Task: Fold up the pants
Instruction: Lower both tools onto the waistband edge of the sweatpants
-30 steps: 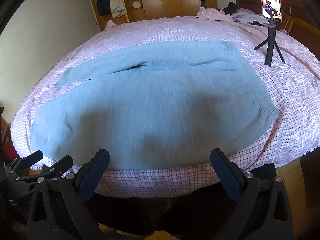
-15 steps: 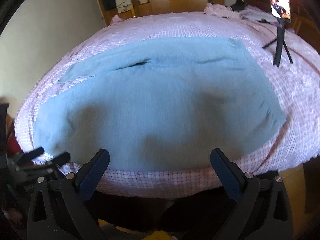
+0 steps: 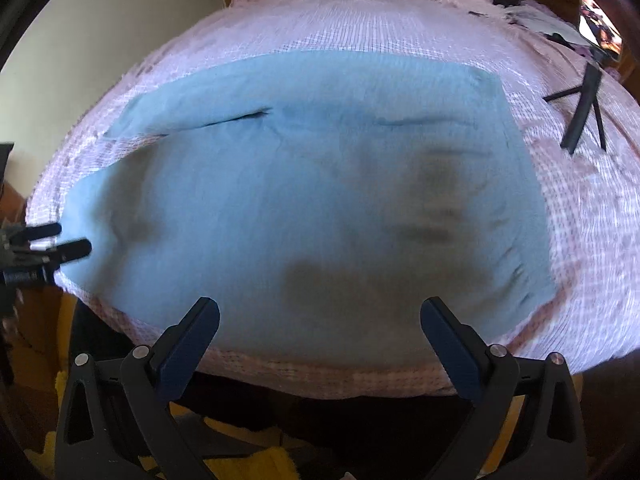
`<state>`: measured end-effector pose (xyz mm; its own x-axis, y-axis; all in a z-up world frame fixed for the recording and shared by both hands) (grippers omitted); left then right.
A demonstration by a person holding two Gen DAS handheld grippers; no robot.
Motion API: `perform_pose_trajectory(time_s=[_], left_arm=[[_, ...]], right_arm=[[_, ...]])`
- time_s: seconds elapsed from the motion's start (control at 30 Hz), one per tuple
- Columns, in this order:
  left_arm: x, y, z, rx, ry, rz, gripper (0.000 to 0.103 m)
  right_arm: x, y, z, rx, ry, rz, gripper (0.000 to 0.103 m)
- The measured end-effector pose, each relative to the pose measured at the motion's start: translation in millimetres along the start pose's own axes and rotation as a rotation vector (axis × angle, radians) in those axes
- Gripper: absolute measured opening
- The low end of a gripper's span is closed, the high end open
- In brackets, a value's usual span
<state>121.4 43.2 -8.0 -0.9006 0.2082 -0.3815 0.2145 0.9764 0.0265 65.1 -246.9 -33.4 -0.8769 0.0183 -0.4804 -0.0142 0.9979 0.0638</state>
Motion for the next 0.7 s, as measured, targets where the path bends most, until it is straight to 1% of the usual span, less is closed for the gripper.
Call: perform_pose_trajectory(time_s=[0.1,0.2,0.3,0.37,0.47,0.6,0.7], left_arm=[[-23,4,-11,-0.021,-0.029,0.027,0.098],[-49,4,-20,-0.005,-0.045,0.056,0.098],[-75,-1,-24,-0.002,-0.042,0.089,0.098],[-96,-4,-21,0.002,-0.022,0.123,0.098],[-128,-9,-10,0.042,0.031,0.159,0.098],[-163,-9,5,0.07,0.086,0.137,0.098],[-189,-8,20,0.062,0.105,0.12,0.098]], right_arm=[[-19,-9,-6,-0.034,0.023,-0.005,0.097],[-42,-18,-13,-0.073,0.039,-0.003,0.097],[-67,-22,-14,-0.092,0.065,-0.014,0.097],[-83,-26,-9,-0.101,0.09,-0.023,0.097],[-113,-32,2,-0.087,0.126,-0.034,0.097],[-151,-44,19,-0.092,0.169,-0.036,0.097],[-179,-52,39,-0.101,0.214,-0.044,0.097]])
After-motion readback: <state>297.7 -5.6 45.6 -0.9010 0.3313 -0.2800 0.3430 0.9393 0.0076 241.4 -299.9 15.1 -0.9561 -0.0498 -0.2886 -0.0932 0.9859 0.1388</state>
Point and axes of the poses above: each gripper's, at about its wrist camera, not at the fingertips, and z roughly the way its jaws point, y to its left, x to its underside, the point moved 2 cm from there along z, roughly the way its jaws point, and after that the axes turned 5 degrees about x, right-handed, at the moved point
